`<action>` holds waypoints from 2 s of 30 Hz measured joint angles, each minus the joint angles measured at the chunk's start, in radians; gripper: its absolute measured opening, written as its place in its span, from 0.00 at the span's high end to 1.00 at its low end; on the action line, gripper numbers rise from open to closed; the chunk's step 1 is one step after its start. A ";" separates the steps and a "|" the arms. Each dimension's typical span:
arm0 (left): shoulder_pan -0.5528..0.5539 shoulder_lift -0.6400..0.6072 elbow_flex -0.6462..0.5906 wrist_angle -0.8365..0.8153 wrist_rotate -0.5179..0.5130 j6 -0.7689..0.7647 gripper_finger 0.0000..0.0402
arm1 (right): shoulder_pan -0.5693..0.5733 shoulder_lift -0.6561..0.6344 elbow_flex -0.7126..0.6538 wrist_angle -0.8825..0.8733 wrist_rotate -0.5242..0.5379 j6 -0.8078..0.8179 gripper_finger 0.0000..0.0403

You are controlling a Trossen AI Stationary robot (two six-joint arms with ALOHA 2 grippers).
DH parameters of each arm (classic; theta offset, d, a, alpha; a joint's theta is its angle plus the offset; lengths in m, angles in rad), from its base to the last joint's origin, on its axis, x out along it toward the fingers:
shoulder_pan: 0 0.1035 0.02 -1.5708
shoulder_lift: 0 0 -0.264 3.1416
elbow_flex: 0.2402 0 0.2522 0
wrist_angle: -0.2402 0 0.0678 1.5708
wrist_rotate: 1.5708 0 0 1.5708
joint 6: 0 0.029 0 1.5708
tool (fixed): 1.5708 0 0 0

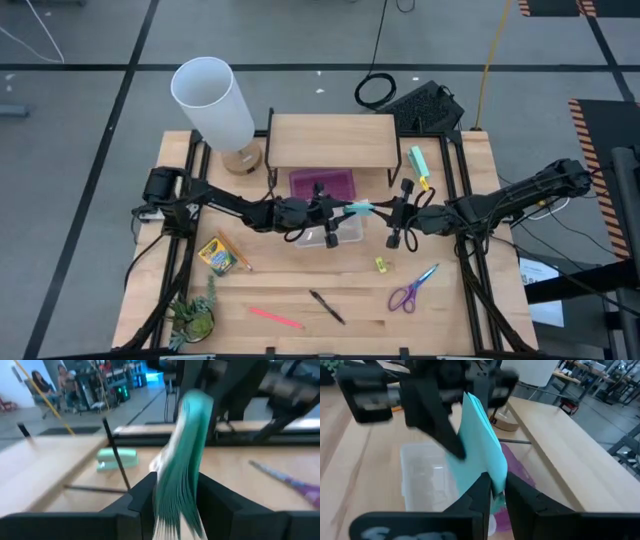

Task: Pack school essentials
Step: Put the blue sticky notes into the violet supply box

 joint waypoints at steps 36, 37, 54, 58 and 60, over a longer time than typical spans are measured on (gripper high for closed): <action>-0.052 -0.192 0.000 -0.096 -0.001 0.080 0.96 | 0.033 0.052 0.155 -0.012 0.002 -0.128 0.89; -0.052 -0.192 0.000 -0.097 -0.001 0.080 0.96 | 0.033 0.056 0.155 -0.011 0.001 -0.128 0.89; -0.083 -0.192 0.001 -0.160 0.003 0.077 0.96 | 0.025 0.179 0.155 0.026 -0.027 -0.017 0.89; -0.083 -0.192 0.002 -0.168 0.003 0.081 0.97 | 0.025 0.164 0.155 0.027 -0.025 -0.024 0.89; -0.083 -0.196 0.002 -0.167 0.002 0.081 0.98 | 0.026 0.149 0.155 0.026 -0.026 -0.028 0.89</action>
